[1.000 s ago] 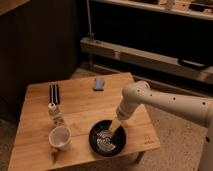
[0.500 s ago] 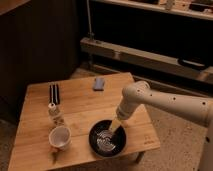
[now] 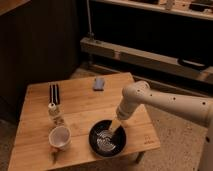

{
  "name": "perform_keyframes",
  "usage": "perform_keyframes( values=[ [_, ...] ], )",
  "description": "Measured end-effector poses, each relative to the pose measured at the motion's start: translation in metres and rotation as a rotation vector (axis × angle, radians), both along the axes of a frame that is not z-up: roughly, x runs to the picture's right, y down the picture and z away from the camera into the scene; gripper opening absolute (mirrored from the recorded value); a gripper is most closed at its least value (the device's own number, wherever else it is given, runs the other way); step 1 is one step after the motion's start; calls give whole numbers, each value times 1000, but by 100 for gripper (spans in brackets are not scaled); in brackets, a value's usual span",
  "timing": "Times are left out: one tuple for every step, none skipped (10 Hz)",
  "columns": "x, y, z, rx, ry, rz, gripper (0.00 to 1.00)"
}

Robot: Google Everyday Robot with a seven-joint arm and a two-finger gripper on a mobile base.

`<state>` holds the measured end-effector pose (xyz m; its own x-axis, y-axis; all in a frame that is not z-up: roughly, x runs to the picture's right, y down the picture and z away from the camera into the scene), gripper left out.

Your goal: Pick up the ceramic cup

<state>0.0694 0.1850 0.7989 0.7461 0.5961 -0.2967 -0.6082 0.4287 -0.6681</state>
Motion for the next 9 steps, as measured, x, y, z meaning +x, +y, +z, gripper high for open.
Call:
perform_keyframes(
  values=[
    [0, 0, 0, 0, 0, 0, 80],
    [0, 0, 0, 0, 0, 0, 80],
    [0, -1, -1, 2, 2, 0, 80],
    [1, -4, -1, 15, 5, 6, 80],
    [4, -13, -4, 39, 9, 17, 80],
    [5, -26, -15, 68, 11, 34, 80],
    [7, -40, -28, 91, 17, 51, 80],
    [6, -56, -45, 108, 23, 71, 80],
    [6, -74, -65, 115, 40, 111, 80]
  ],
)
